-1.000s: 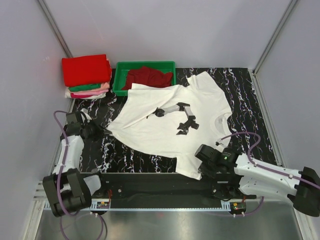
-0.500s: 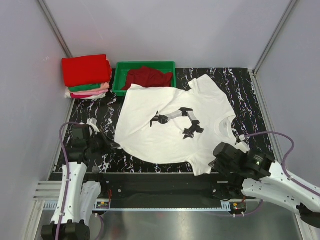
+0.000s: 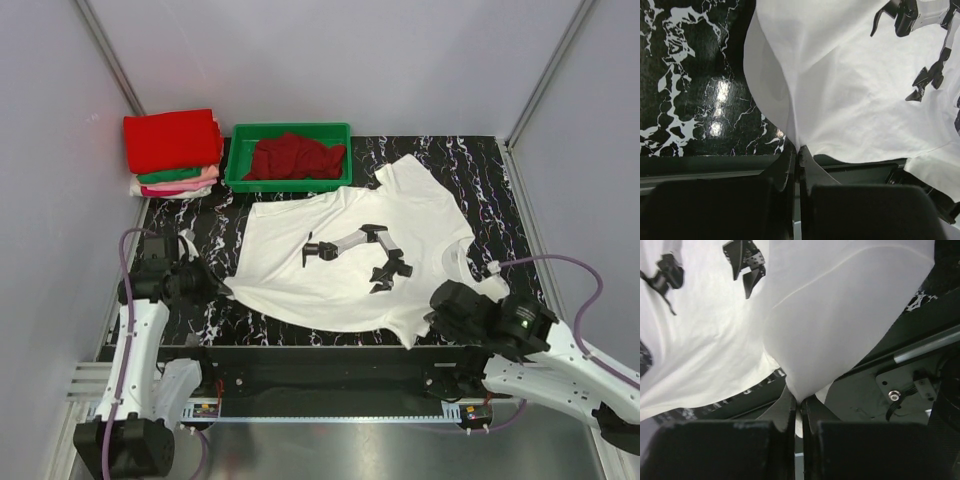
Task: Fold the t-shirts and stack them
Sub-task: Fold the tshirt
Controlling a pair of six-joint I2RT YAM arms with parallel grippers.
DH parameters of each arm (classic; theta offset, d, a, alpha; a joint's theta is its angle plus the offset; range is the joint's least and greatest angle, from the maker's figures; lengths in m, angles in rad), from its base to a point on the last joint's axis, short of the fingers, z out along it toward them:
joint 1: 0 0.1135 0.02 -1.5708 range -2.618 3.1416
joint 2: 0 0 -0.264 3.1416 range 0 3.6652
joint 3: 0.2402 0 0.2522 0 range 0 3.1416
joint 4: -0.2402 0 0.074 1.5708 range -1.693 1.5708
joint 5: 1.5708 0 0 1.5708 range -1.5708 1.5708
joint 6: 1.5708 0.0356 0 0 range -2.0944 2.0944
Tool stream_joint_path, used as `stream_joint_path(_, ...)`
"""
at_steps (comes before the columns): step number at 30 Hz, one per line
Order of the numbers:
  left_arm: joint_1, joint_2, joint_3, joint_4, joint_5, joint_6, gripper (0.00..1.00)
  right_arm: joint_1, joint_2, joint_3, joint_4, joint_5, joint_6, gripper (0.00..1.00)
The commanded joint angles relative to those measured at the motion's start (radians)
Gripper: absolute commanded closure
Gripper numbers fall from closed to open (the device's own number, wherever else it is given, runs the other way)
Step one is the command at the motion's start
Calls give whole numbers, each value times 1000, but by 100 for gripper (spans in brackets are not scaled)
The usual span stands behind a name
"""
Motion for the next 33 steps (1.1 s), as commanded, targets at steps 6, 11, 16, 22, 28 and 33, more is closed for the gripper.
stream_joint_path(6, -1, 178, 168, 80, -18, 85, 100, -130, 224, 59, 147, 4, -445, 100)
stream_joint_path(11, -1, 278, 195, 119, 2, 96, 100, -445, 278, 64, 304, -210, -718, 100)
stream_joint_path(16, -1, 380, 218, 156, 3, 114, 100, -556, 400, 160, 310, -228, -853, 100)
stream_joint_path(22, -1, 537, 275, 202, -18, 134, 100, -720, 526, 196, 379, -322, -969, 100)
stream_joint_path(28, -2, 724, 330, 231, 23, 154, 100, -824, 657, 210, 411, -362, -1032, 100)
stream_joint_path(33, -2, 808, 347, 241, -23, 165, 100, -878, 743, 216, 448, -389, -1061, 100)
